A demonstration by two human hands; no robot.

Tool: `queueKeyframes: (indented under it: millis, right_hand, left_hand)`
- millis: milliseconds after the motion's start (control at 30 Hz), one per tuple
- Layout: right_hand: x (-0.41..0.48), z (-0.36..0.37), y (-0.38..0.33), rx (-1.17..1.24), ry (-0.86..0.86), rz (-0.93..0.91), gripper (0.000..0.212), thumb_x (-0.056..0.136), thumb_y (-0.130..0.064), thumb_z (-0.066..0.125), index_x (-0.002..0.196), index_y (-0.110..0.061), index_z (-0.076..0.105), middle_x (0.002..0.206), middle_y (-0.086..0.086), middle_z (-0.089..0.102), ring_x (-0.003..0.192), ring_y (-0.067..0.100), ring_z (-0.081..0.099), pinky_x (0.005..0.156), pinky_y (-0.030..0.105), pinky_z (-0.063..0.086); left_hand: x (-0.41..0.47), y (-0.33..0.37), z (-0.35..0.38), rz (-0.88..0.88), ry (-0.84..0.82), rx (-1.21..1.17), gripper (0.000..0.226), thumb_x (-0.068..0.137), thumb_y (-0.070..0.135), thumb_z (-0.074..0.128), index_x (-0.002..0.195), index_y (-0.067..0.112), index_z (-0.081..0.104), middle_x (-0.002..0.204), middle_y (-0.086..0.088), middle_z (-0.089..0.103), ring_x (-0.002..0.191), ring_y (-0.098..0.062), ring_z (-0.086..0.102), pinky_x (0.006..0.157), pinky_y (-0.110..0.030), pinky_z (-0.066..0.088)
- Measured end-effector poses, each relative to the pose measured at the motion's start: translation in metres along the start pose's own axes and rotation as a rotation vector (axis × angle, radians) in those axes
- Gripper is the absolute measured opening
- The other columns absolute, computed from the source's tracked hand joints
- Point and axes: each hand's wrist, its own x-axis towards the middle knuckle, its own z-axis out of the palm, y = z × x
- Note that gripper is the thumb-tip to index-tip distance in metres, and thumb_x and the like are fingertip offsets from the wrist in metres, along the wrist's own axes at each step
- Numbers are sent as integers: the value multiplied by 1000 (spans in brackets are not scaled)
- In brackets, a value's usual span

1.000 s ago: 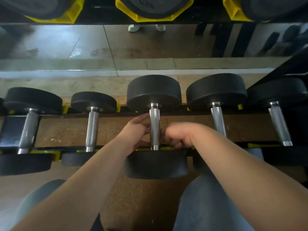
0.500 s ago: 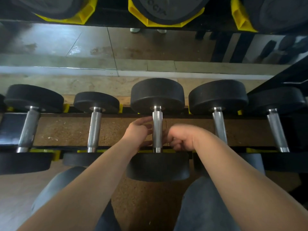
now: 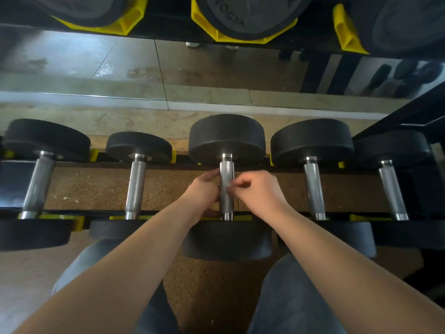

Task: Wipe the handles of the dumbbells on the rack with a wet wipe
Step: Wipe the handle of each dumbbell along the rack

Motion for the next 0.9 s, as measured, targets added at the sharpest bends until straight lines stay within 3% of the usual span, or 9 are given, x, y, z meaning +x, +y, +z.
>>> queueKeyframes:
  millis: [133,167,267,333,533,600,733,800,900]
  right_hand:
    - [26,1,-3,-159,162,-227,23,97,-33,67,118,-29,75,102,-14,64,91,-1,59,78,15,46]
    - [26,-2,-3,-222,76,-274,20,98,-33,67,116,-31,75,96,-16,61,86,-3,58,76,17,46]
    - [10,-10,-4,-359,-412,-295,14,95,-37,69,108,-36,76,92,-18,68,83,-9,61,79,22,50]
    - [7,-11,-8,-406,-506,-287,20,94,-39,70,112,-35,76,97,-19,71,85,-8,64,82,22,54]
    - [40,-4,-15,-364,97,-300,29,101,-40,60,128,-35,69,119,-11,73,106,4,67,91,32,59]
    - [34,-4,-14,-397,-44,-308,26,101,-36,60,124,-34,71,114,-10,74,97,2,68,88,32,59]
    - [11,-1,-22,-536,-457,-299,17,98,-35,64,109,-34,77,96,-10,72,85,5,66,75,29,56]
    - [18,2,-25,-575,-361,-277,18,99,-37,63,110,-34,76,91,-11,67,87,10,67,70,28,53]
    - [35,7,-31,-560,-76,-230,27,102,-40,57,126,-37,69,114,-5,72,102,14,68,84,34,58]
  left_hand:
    - [-2,1,-2,-33,-10,-106,65,99,-4,47,148,38,49,126,-10,67,112,-26,66,92,-53,59]
    - [-2,1,-3,-40,-14,-137,62,100,-3,46,148,36,50,126,-11,68,112,-27,67,91,-53,59]
    - [-1,0,-8,-65,-25,-208,55,103,1,40,146,32,54,130,-12,67,113,-29,68,86,-51,62]
    - [1,-2,-11,-79,-35,-235,51,106,5,34,144,32,55,128,-11,69,112,-29,69,85,-51,62]
    - [1,-3,-11,-80,-53,-266,53,100,-5,43,141,25,56,127,-12,68,113,-30,67,97,-57,56]
    - [2,-4,-12,-67,-50,-284,49,101,-2,42,141,23,57,126,-12,69,112,-29,68,94,-55,58]
    - [-1,-5,-14,-59,-21,-344,43,108,10,31,134,22,63,119,-11,73,102,-29,72,72,-43,60]
    - [-4,-4,-15,-63,-27,-371,40,108,11,33,133,19,63,117,-12,74,99,-28,73,78,-47,61]
    - [-6,-2,-16,-69,-43,-402,35,107,8,41,136,17,58,123,-14,70,110,-32,69,98,-57,56]
